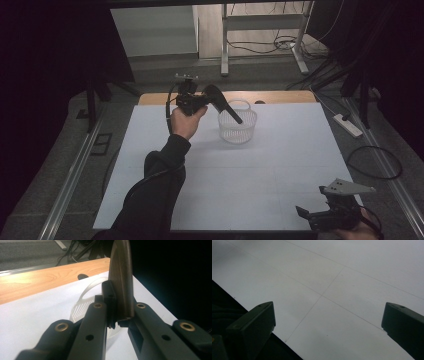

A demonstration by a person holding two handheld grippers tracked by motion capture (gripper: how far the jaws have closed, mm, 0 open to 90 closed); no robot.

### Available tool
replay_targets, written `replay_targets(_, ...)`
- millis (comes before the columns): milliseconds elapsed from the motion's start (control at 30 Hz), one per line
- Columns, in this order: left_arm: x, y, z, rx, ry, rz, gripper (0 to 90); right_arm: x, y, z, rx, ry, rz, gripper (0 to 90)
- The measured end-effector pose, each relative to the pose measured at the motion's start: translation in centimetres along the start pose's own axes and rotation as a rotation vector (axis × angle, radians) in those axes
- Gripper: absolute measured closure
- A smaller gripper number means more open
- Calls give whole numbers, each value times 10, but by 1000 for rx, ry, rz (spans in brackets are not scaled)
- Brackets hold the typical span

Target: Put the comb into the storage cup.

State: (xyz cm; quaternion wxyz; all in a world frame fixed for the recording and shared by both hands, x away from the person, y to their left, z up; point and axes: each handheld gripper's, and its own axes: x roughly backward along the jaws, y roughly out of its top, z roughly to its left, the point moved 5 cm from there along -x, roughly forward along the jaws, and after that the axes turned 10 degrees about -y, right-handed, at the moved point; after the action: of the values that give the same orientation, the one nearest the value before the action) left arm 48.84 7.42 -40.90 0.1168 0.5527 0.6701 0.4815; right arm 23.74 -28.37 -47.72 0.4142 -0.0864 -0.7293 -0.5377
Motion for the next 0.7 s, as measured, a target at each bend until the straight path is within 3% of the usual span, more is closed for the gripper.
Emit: replay_targets(700,-29,-11,6,26,1,8,872,0,0,0,6,-3,-1,5)
